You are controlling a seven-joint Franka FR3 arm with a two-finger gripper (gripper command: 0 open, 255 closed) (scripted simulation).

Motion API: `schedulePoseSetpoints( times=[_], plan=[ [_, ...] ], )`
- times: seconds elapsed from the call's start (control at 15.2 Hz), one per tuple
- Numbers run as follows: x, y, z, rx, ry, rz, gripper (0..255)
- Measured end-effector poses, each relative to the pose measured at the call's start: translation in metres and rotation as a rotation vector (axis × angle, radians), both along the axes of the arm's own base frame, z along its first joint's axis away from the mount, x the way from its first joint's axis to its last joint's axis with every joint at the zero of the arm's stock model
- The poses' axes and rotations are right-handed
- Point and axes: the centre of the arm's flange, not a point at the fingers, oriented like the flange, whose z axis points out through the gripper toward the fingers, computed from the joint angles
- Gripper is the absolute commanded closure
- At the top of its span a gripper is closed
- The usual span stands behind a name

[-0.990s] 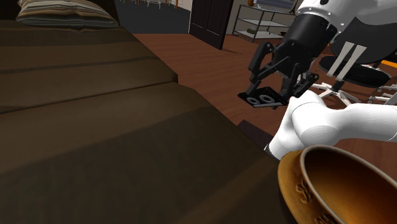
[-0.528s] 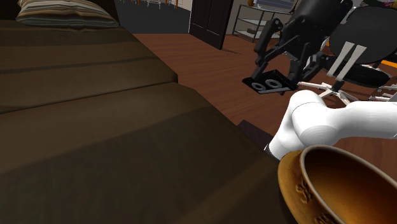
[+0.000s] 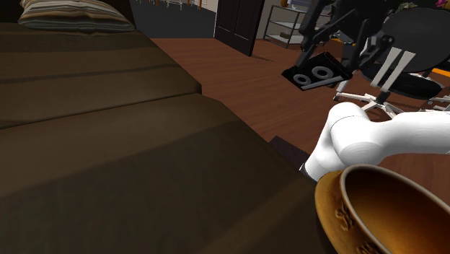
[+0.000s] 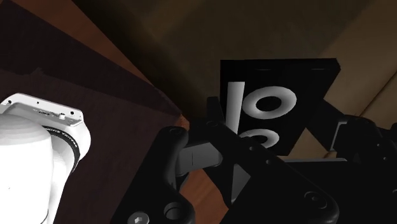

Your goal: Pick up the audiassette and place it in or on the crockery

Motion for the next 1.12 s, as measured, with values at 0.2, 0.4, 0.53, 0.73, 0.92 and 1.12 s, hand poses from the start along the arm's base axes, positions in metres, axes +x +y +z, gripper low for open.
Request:
schedulePoseSetpoints(
  times=[0.2, 0.4, 0.53, 0.73, 0.92, 1.12],
  plan=[
    [0.0, -0.001, 0.015, 0.0, 0.0, 0.0, 255],
    [0.0, 0.001, 0.029, 0.0, 0.0, 0.0, 255],
    [-0.012, 0.01, 0.032, 0.0, 0.0, 0.0, 255],
    [-0.042, 0.032, 0.033, 0.0, -0.001, 0.0, 255],
    [-0.075, 0.054, 0.033, 0.0, -0.001, 0.0, 255],
    [-0.105, 0.078, 0.037, 0.0, -0.001, 0.001, 255]
  ],
)
